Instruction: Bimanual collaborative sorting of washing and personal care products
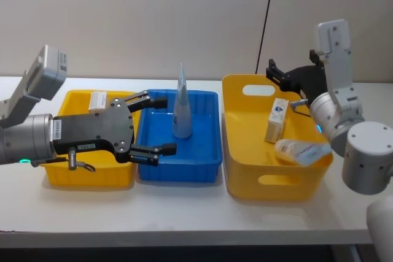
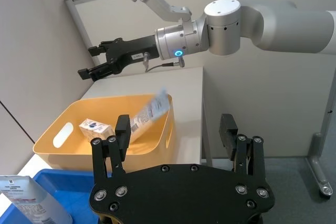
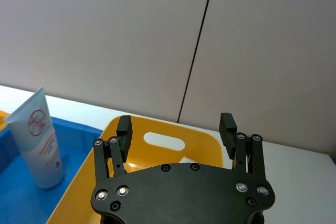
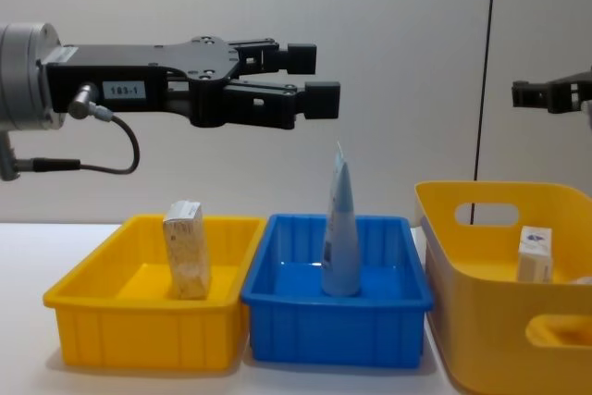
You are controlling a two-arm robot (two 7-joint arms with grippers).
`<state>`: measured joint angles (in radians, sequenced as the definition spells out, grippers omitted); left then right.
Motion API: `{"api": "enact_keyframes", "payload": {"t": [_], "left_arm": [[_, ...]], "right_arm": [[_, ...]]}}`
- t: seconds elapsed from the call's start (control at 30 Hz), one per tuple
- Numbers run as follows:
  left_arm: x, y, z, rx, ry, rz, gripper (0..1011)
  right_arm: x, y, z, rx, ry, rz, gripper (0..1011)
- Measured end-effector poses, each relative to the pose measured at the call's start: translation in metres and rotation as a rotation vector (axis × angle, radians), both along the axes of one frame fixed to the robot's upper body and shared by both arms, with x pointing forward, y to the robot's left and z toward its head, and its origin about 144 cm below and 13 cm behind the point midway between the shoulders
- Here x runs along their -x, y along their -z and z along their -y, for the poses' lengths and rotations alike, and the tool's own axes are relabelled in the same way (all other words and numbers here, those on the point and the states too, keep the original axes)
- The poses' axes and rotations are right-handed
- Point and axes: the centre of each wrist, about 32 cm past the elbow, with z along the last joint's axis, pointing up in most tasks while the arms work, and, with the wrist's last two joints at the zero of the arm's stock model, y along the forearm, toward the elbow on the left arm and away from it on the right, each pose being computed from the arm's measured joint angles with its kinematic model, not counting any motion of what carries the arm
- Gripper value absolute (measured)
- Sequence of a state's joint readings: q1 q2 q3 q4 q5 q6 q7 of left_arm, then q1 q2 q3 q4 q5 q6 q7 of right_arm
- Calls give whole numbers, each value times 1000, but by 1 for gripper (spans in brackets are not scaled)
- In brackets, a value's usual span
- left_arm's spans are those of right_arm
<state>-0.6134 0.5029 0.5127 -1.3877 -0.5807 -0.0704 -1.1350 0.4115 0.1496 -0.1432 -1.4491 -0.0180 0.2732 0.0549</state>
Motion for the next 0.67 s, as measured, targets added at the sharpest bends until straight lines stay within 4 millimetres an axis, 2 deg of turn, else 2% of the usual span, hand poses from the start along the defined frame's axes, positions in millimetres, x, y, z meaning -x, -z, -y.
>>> {"api": "enact_keyframes", "payload": {"t": [0.67], "left_arm": [[0, 0, 0, 0, 0, 0, 1001]], "right_arm": [[22, -2, 13, -26, -155, -50, 1000]]}}
